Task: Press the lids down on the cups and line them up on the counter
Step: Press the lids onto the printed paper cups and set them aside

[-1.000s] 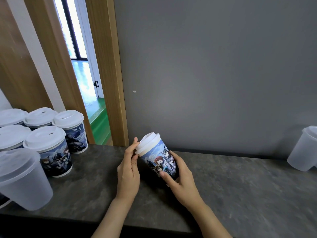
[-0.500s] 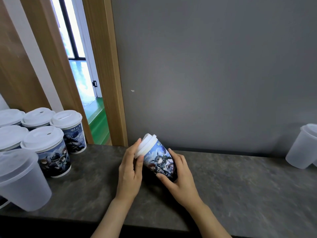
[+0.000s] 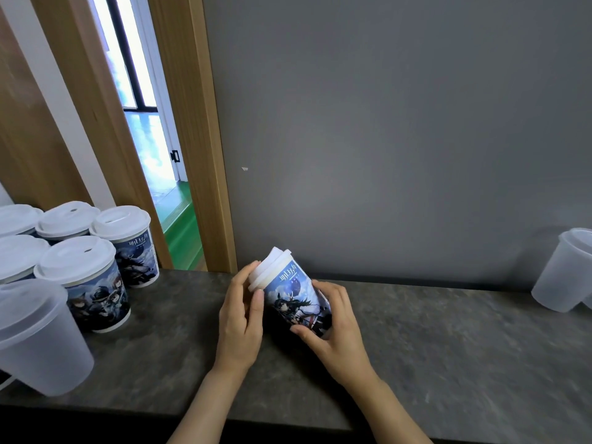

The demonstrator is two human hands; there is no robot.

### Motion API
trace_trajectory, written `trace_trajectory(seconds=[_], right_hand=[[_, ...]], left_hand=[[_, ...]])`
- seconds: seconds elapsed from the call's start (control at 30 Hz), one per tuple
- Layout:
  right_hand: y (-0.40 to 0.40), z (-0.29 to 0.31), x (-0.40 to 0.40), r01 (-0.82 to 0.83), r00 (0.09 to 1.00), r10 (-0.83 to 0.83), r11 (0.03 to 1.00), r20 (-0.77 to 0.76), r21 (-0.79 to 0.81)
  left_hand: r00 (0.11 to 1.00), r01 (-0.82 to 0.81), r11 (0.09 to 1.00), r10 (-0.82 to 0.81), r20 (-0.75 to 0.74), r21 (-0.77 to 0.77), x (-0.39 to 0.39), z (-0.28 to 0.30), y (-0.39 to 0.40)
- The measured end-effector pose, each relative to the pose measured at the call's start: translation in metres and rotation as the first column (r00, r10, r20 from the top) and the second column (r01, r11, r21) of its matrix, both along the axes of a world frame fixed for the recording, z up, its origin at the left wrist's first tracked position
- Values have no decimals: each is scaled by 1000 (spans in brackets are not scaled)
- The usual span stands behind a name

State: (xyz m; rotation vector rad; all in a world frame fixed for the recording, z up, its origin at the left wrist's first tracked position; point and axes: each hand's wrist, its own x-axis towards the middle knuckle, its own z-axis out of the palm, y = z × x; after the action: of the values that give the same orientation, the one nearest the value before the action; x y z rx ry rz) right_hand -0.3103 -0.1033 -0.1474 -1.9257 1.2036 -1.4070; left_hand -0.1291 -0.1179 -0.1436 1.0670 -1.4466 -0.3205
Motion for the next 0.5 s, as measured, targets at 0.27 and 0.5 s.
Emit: trace_trajectory(seconds=[0.27, 0.5], right_hand=[[1, -1, 1, -38, 997, 25, 982, 70, 187], [3, 2, 0, -22, 997, 13, 993, 81, 119]], left_hand=[[998, -57, 998, 57, -6, -16, -1, 1, -2], [1000, -17, 1000, 17, -11, 3, -1, 5, 4]])
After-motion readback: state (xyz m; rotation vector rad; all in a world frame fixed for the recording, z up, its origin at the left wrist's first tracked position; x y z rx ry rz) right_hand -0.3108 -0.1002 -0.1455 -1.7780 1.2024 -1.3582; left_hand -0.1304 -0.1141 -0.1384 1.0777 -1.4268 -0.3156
